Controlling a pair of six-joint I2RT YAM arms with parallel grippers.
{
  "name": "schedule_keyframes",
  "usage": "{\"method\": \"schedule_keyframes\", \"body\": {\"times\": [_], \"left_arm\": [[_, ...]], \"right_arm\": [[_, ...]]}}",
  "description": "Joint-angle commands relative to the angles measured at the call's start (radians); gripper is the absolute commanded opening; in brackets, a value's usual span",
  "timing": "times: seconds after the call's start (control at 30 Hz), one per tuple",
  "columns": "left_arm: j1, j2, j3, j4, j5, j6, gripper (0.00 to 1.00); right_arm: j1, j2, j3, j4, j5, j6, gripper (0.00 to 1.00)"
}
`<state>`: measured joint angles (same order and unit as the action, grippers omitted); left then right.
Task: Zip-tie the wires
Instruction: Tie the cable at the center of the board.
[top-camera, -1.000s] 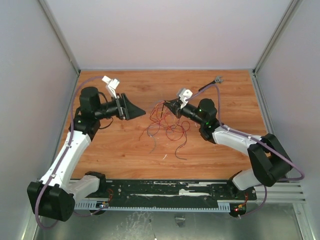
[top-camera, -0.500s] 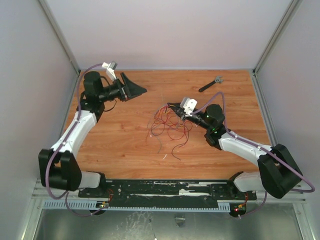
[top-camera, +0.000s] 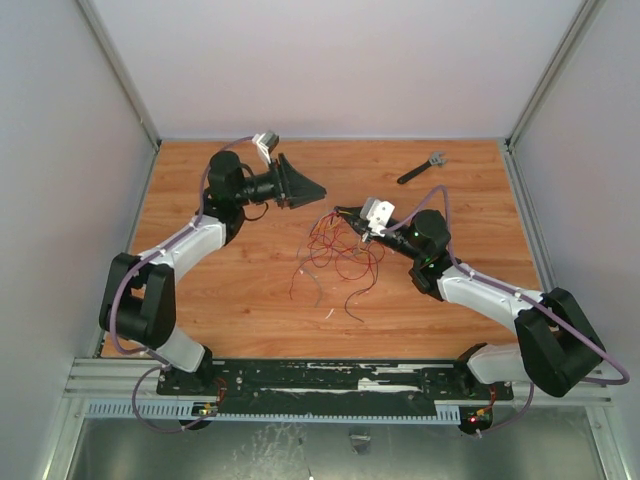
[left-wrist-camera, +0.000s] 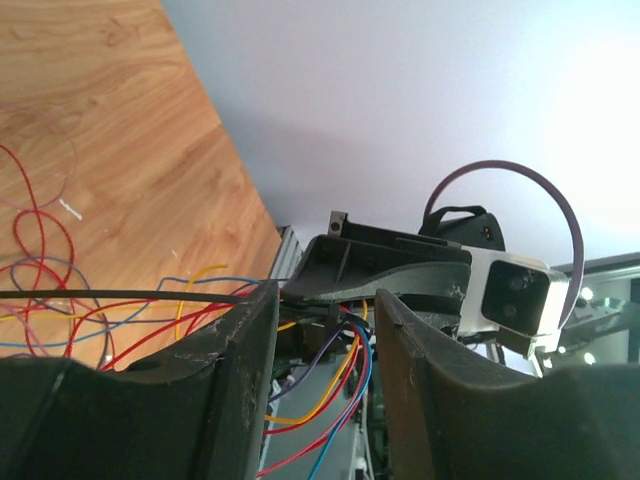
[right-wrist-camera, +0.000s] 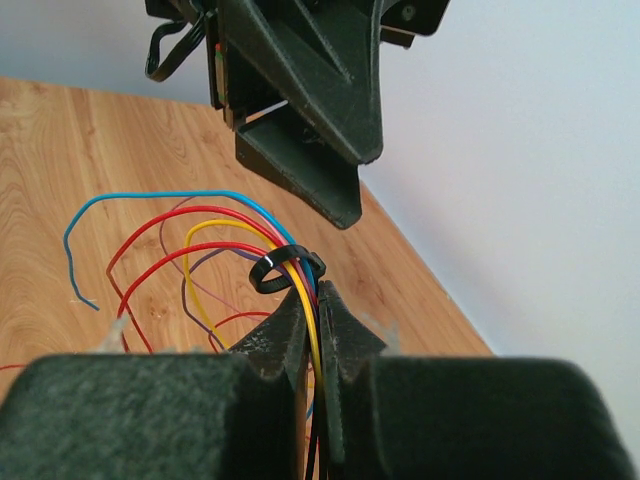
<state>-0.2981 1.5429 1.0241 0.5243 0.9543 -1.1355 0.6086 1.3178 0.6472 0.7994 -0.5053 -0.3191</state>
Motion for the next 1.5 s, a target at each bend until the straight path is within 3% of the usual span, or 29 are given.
{"method": "schedule_keyframes", "body": {"times": [0.0,0.23,0.5,0.8,1.0,1.3,1.47], "left_arm": [[-0.025,0.018,-0.043,0.171,0.026,-0.108,0.48],[-0.043,0.021,-0.086,0.173,0.012,-0.112,0.51],[-0.047,0.017,-0.143,0.241,0.002,-0.219,0.62],[-0.088,0.057,-0.149,0.328,-0.017,-0.319,0.62],[-0.106,0.084,-0.146,0.367,-0.031,-0.348,0.57],[-0.107,0.091,-0.122,0.342,-0.036,-0.319,0.42],[-0.107,0.103,-0.116,0.324,-0.040,-0.303,0.40]], "right_arm": [[0.004,-0.019,-0.013,0.044,0.004,-0.016,0.02],[0.004,-0.023,-0.013,0.055,0.016,-0.018,0.02],[0.004,-0.023,-0.028,0.074,0.030,-0.038,0.01],[0.008,-0.011,-0.026,0.096,0.008,-0.043,0.01],[0.011,-0.016,-0.032,0.101,0.007,-0.048,0.01],[0.012,-0.029,-0.044,0.093,0.008,-0.050,0.01],[0.014,-0.042,-0.052,0.108,-0.019,-0.034,0.01]]}}
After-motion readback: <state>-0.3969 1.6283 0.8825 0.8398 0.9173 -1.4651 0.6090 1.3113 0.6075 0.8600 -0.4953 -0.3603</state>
